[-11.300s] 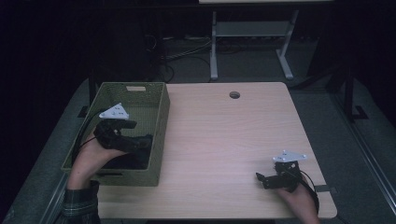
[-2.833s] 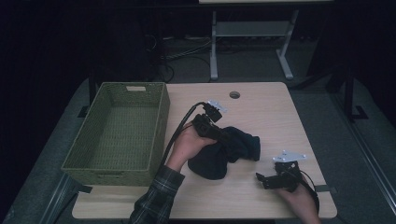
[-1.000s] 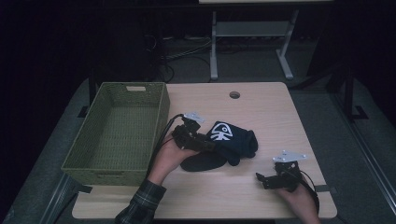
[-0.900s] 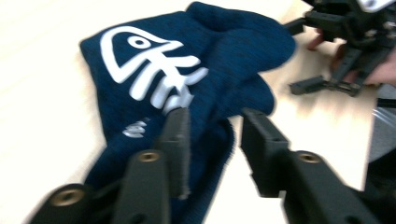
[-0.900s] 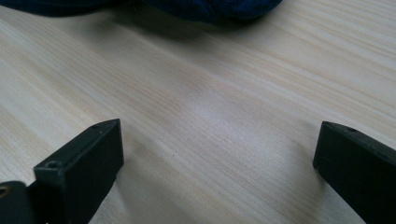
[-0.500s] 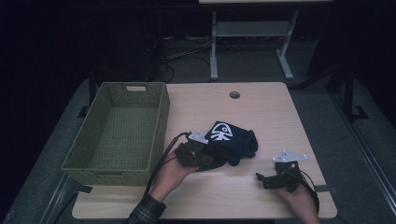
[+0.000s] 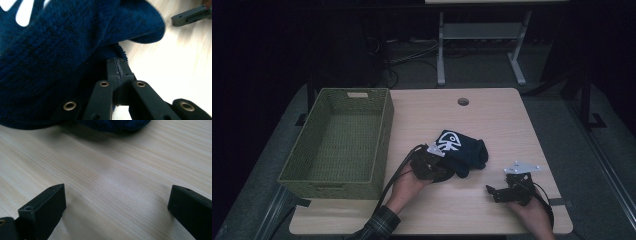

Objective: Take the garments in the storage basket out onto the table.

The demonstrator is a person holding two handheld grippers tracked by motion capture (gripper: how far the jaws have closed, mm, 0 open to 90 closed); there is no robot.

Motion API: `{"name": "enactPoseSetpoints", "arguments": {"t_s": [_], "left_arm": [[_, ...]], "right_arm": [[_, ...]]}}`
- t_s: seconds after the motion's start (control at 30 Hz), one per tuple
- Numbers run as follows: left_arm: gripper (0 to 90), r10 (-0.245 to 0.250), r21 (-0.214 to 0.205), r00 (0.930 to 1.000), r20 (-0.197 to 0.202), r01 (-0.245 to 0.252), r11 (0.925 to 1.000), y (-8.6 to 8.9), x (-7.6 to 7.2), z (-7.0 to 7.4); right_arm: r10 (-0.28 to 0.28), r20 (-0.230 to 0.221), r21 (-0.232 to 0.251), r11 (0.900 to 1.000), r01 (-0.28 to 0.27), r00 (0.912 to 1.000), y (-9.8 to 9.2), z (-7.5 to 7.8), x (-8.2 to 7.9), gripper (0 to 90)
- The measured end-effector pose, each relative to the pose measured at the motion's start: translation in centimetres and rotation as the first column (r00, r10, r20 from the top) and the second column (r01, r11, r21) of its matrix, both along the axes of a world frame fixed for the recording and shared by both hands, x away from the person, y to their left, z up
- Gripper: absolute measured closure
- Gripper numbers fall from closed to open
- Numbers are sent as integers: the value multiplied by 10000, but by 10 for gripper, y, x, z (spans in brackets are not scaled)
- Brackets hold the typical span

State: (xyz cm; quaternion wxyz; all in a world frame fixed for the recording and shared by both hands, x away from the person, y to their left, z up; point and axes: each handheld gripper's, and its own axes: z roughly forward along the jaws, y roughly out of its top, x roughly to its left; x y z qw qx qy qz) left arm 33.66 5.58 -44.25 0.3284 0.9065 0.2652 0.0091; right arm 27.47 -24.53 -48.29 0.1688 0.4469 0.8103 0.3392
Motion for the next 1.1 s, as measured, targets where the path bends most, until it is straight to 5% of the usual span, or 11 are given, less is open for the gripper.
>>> {"name": "enactPoseSetpoints", "arguments": {"t_s": [0.33,0.57,0.7,1.1], "left_arm": [[900,-438,391,9988,-203,446,9982,4,-9,-8],[900,-522,163,9982,-286,527,9985,17,-21,-10],[900,-484,-86,9981,-389,481,9988,23,-25,-12],[900,-433,-97,9982,-415,429,9990,22,-25,-14]], "right_arm": [[-9,5,-15,10000,9,10000,0,0,0,14],[-12,4,-14,10000,12,10000,0,0,-3,17],[472,-206,-73,9989,-474,9987,2,7,-9,162],[1521,161,507,9870,-1528,9882,8,27,-25,221]]}}
